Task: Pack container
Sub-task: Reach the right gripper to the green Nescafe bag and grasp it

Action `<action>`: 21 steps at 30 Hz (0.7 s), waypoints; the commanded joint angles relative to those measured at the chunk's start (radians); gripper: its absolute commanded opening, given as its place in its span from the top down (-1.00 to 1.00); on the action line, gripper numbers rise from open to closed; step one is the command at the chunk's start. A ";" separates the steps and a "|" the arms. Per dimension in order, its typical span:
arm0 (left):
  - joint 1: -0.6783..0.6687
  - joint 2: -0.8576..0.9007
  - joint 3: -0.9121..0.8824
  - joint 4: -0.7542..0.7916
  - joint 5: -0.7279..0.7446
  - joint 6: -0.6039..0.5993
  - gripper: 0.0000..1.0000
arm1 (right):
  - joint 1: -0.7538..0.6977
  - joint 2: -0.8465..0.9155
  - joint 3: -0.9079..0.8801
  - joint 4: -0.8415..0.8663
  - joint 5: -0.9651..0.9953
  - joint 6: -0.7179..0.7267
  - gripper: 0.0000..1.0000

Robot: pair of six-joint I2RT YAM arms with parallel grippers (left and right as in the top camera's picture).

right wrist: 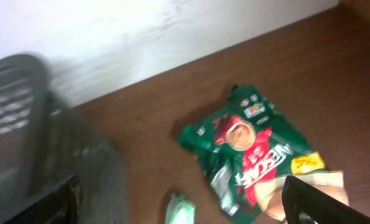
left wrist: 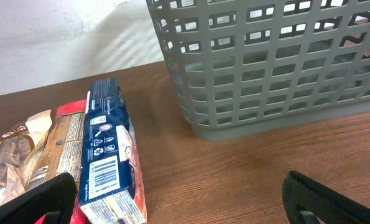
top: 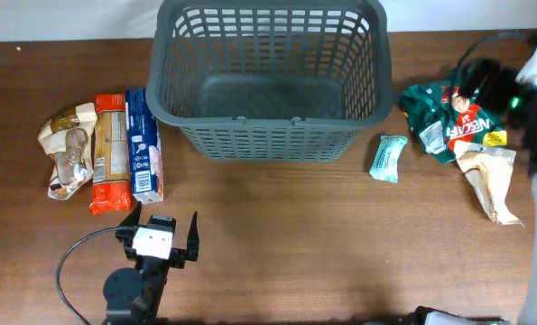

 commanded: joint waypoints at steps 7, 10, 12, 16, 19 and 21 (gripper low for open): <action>-0.005 -0.010 -0.006 0.002 0.011 -0.009 -0.99 | 0.034 0.398 0.204 -0.069 0.163 -0.304 -0.98; -0.005 -0.010 -0.006 0.002 0.011 -0.009 -0.98 | 0.071 0.486 0.203 -0.057 0.229 -0.385 -0.98; -0.005 -0.010 -0.006 0.002 0.011 -0.009 -0.99 | 0.090 0.535 0.203 -0.039 0.279 -0.401 -0.98; -0.005 -0.010 -0.006 0.002 0.011 -0.009 -0.98 | 0.113 0.641 0.203 -0.015 0.332 -0.453 -0.98; -0.005 -0.010 -0.006 0.002 0.011 -0.009 -0.98 | 0.115 0.724 0.203 0.017 0.373 -0.451 -0.98; -0.005 -0.010 -0.006 0.002 0.011 -0.009 -0.99 | 0.115 0.760 0.203 0.024 0.380 -0.452 -0.98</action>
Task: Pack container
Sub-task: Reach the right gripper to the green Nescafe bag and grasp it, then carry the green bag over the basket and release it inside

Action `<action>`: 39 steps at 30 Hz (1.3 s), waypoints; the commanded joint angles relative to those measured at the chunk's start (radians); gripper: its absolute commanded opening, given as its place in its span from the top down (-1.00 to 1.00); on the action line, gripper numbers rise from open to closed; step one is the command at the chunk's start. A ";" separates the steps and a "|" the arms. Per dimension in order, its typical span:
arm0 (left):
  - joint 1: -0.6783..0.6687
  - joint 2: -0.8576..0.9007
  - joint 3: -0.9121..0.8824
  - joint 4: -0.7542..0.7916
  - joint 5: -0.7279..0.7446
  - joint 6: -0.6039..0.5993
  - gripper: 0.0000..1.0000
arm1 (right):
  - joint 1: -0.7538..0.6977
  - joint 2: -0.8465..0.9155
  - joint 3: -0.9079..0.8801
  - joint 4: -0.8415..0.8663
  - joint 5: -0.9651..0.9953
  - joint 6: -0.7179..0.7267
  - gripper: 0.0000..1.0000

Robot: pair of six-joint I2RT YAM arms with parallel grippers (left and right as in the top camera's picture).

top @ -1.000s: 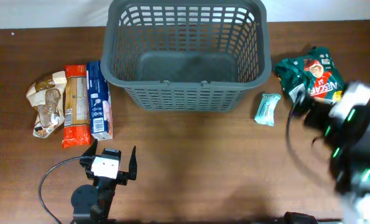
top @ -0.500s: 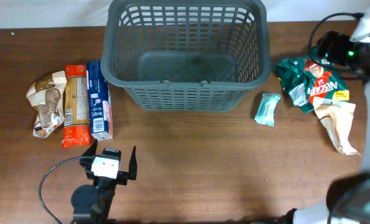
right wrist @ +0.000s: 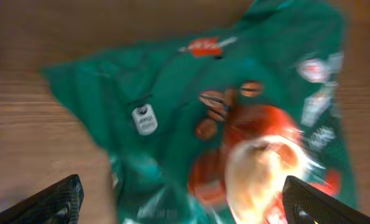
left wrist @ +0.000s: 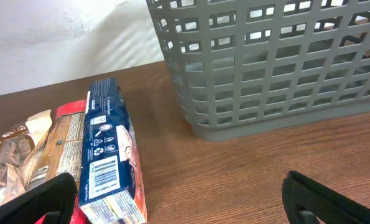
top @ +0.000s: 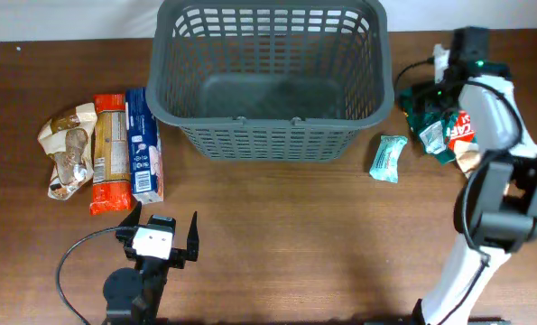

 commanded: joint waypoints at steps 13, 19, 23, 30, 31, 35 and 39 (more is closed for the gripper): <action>-0.005 -0.010 -0.006 0.002 0.011 -0.008 -0.98 | 0.011 0.228 0.027 0.019 0.069 0.091 0.93; -0.005 -0.010 -0.006 0.002 0.011 -0.008 -0.98 | -0.015 0.175 0.199 -0.125 0.066 0.140 0.93; -0.005 -0.010 -0.006 0.002 0.011 -0.008 -0.99 | -0.035 0.120 0.487 -0.319 0.089 0.140 0.93; -0.005 -0.010 -0.006 0.002 0.011 -0.008 -0.98 | -0.001 0.044 1.136 -0.549 0.066 0.140 0.93; -0.005 -0.010 -0.006 0.002 0.011 -0.008 -0.98 | 0.014 0.029 1.209 -0.560 0.019 0.140 0.93; -0.005 -0.010 -0.006 0.002 0.011 -0.008 -0.98 | 0.100 -0.028 1.361 -0.560 -0.192 0.140 0.93; -0.005 -0.010 -0.006 0.002 0.011 -0.008 -0.99 | 0.256 -0.071 1.371 -0.523 -0.200 0.163 0.93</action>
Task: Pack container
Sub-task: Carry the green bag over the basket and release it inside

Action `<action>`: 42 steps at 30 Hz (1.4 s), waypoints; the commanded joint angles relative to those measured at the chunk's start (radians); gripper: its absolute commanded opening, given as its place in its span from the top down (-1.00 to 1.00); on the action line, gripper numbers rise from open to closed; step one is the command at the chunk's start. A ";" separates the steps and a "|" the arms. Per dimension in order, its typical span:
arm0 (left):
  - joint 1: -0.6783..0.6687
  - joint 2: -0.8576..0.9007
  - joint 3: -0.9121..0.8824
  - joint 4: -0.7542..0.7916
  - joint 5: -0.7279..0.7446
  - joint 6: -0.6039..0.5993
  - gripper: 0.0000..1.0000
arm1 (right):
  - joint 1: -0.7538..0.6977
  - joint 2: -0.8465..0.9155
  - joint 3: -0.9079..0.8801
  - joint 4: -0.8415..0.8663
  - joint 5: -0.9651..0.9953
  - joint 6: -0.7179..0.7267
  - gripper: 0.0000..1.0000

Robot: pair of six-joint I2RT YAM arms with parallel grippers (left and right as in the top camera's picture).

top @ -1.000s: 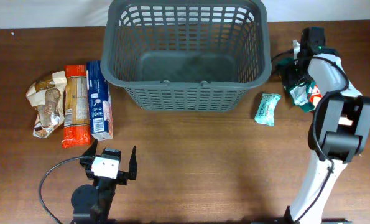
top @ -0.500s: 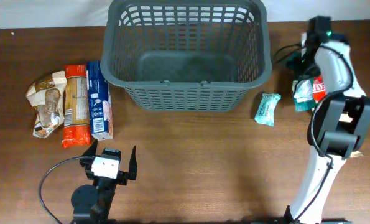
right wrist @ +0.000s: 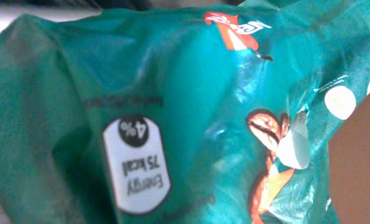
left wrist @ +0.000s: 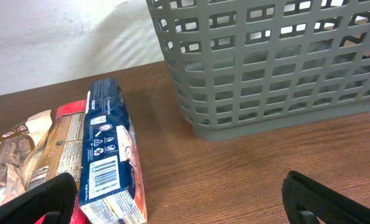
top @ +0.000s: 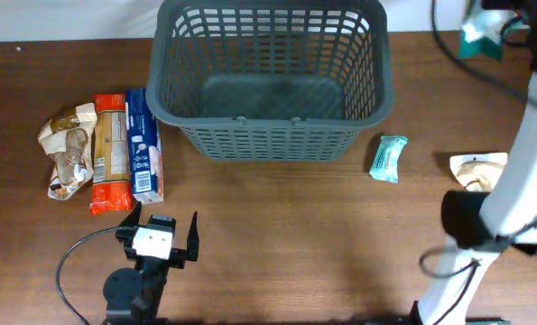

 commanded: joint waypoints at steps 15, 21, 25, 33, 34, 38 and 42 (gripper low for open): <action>-0.005 -0.010 -0.006 0.002 0.011 -0.008 -0.98 | 0.424 0.043 -0.350 0.084 0.043 0.043 0.93; -0.005 -0.010 -0.006 0.002 0.010 -0.008 -0.98 | 0.459 0.047 -0.555 0.155 0.042 0.066 0.93; -0.005 -0.010 -0.006 0.002 0.011 -0.008 -0.98 | 0.465 0.047 -0.678 0.203 0.041 0.092 0.93; -0.005 -0.010 -0.006 0.002 0.010 -0.008 -0.98 | 0.468 0.047 -0.871 0.228 0.042 0.100 0.93; -0.005 -0.010 -0.006 0.002 0.010 -0.008 -0.99 | 0.471 0.047 -0.875 0.224 0.042 0.100 0.93; -0.005 -0.010 -0.006 0.002 0.010 -0.008 -0.98 | 0.478 0.046 -0.874 0.222 0.042 0.099 0.93; -0.005 -0.010 -0.006 0.002 0.010 -0.008 -0.98 | 0.478 0.038 -0.847 0.211 0.048 0.098 -0.15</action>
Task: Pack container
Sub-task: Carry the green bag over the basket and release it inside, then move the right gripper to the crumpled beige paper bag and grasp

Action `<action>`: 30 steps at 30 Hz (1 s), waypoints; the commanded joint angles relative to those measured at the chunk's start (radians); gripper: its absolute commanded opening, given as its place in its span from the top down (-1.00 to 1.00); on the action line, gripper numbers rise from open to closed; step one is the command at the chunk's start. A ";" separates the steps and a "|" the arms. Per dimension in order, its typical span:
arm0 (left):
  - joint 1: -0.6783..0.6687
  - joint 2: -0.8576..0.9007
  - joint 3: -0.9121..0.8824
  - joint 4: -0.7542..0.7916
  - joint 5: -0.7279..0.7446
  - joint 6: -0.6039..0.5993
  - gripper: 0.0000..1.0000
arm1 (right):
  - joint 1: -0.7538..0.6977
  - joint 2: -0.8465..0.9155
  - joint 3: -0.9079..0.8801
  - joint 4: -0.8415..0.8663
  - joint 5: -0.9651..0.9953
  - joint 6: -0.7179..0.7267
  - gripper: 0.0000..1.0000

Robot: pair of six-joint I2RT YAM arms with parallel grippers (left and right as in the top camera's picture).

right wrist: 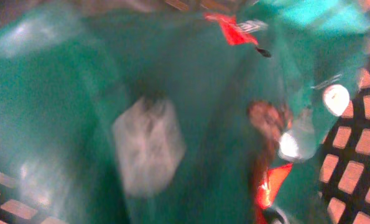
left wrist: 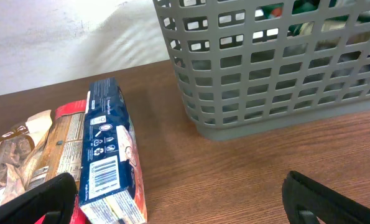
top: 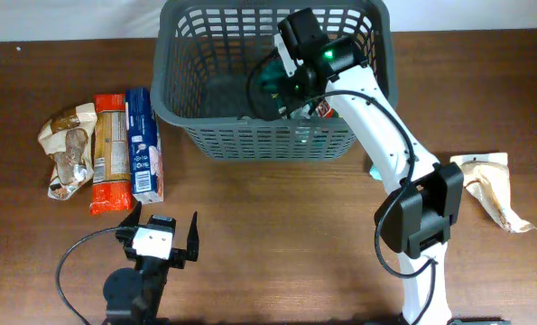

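The grey mesh basket (top: 268,140) stands at the table's far middle and shows in the left wrist view too (left wrist: 278,87). My right gripper (top: 291,86) reaches down inside it, shut on the green coffee packet (top: 270,83). That packet (right wrist: 172,124) fills the right wrist view and hides the fingers, with basket mesh behind it. Green also shows through the mesh (left wrist: 309,7). My left gripper (top: 164,236) rests open near the front left (left wrist: 183,208), with nothing between its fingers.
Left of the basket lie a blue box (top: 144,144), a red packet (top: 110,153) and a brown bag (top: 65,149). A beige packet (top: 489,185) lies at the right. A teal bar (top: 374,171) peeks out behind the right arm.
My right gripper, then high at the far right with the green packet, is now down inside the basket, still holding it. The left arm has not moved.
The right gripper was open over the green packet lying right of the basket, then close down on it. Then the packet was off the table, held up at the far right corner. Now it is inside the basket.
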 commanded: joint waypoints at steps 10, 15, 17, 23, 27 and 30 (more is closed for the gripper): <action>-0.005 -0.009 -0.006 0.002 0.011 -0.009 -0.99 | -0.020 -0.233 0.464 -0.074 0.374 -0.153 -0.64; -0.005 -0.009 -0.006 0.002 0.011 -0.008 -0.99 | -0.206 -0.366 0.442 -0.096 0.372 -0.163 -0.66; -0.005 -0.009 -0.006 0.002 0.011 -0.009 -0.99 | -0.339 -0.406 0.388 -0.105 0.346 -0.163 -0.66; -0.005 -0.009 -0.006 0.002 0.011 -0.009 -0.98 | -0.784 -0.475 -0.001 -0.005 0.028 -0.164 -0.66; -0.005 -0.009 -0.006 0.002 0.011 -0.009 -0.99 | -0.944 -0.467 -0.308 0.107 -0.141 -0.241 -0.66; -0.005 -0.009 -0.006 0.002 0.011 -0.009 -0.98 | -0.993 -0.455 -0.484 0.156 -0.159 -0.334 -0.61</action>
